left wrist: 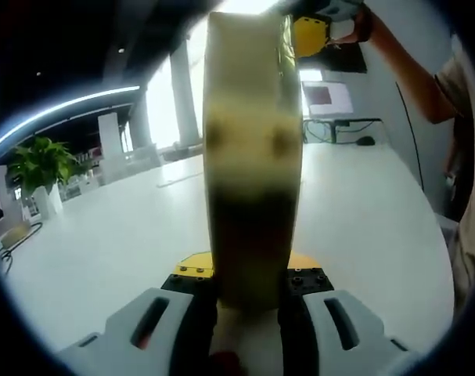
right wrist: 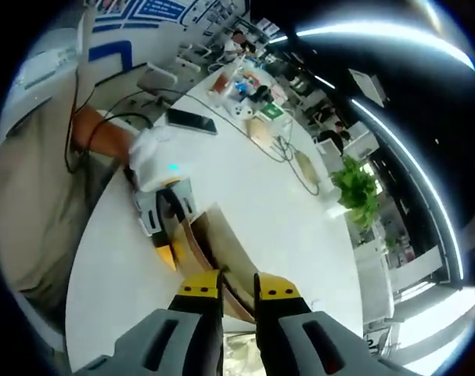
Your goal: Extract single mask from mask box in order stack masks on table
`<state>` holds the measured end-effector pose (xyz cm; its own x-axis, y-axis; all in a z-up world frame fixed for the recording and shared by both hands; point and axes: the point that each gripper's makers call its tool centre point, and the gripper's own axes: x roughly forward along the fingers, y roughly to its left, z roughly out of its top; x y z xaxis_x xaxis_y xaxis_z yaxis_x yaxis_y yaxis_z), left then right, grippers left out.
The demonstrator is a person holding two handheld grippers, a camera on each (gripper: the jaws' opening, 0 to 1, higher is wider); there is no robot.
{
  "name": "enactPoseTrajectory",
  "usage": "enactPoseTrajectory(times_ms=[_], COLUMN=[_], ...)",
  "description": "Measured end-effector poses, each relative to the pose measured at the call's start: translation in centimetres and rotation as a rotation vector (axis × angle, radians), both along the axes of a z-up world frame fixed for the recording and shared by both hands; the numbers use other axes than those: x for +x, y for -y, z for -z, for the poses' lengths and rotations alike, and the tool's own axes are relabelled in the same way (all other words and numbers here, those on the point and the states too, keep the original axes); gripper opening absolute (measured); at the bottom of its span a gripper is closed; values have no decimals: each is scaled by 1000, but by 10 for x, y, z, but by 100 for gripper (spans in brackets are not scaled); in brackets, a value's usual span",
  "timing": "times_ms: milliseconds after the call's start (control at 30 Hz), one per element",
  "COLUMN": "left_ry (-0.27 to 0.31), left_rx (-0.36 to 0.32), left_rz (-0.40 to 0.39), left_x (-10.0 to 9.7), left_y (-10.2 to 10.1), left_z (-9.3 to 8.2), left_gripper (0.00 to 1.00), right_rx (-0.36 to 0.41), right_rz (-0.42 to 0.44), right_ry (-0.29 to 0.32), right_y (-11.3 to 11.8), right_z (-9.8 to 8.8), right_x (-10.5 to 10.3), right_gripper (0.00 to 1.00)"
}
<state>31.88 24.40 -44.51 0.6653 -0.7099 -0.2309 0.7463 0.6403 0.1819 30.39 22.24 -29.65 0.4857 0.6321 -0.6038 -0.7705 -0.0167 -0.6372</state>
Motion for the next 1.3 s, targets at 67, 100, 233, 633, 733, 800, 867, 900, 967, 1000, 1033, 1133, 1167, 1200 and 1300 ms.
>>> enactPoseTrajectory(times_ms=[67, 100, 233, 633, 733, 800, 867, 900, 967, 1000, 1033, 1133, 1167, 1200, 1300], left_ry=[5, 7, 16, 20, 16, 14, 14, 14, 14, 15, 15, 15, 15, 15, 21], left_rx=[2, 3, 8, 10, 7, 7, 7, 7, 7, 7, 7, 7, 7, 7, 10], left_rz=[3, 4, 7, 13, 11, 12, 12, 13, 13, 12, 12, 11, 12, 12, 13], left_x=[-1, -1, -2, -1, -1, -1, -1, -1, -1, -1, -1, -1, -1, -1, -1], left_y=[0, 1, 1, 2, 2, 2, 2, 2, 2, 2, 2, 2, 2, 2, 2], left_z=[0, -1, -1, -1, 0, 0, 0, 0, 0, 0, 0, 0, 0, 0, -1], left_gripper=[20, 20, 20, 20, 20, 20, 20, 20, 20, 20, 20, 20, 20, 20, 20], right_rx=[-13, -18, -39, -77, -92, -99, -103, -103, -106, -107, -109, -110, -113, -114, -127], right_rz=[-4, -5, -7, 8, 5, 2, 0, 1, 2, 2, 0, 2, 1, -4, -7], right_ry=[-7, -9, -17, -50, -49, -45, -43, -42, -44, -45, -44, -43, -46, -50, -86], right_y=[-1, -1, -3, -3, -3, -3, -3, -4, -5, -5, -6, -7, -7, -7, -5], right_z=[1, 2, 6, 11, 12, 13, 13, 13, 14, 14, 14, 15, 16, 16, 17], right_x=[0, 1, 2, 3, 2, 1, 1, 2, 3, 3, 3, 4, 4, 3, 2], right_gripper=[10, 10, 9, 7, 7, 6, 6, 6, 6, 6, 6, 6, 6, 6, 7])
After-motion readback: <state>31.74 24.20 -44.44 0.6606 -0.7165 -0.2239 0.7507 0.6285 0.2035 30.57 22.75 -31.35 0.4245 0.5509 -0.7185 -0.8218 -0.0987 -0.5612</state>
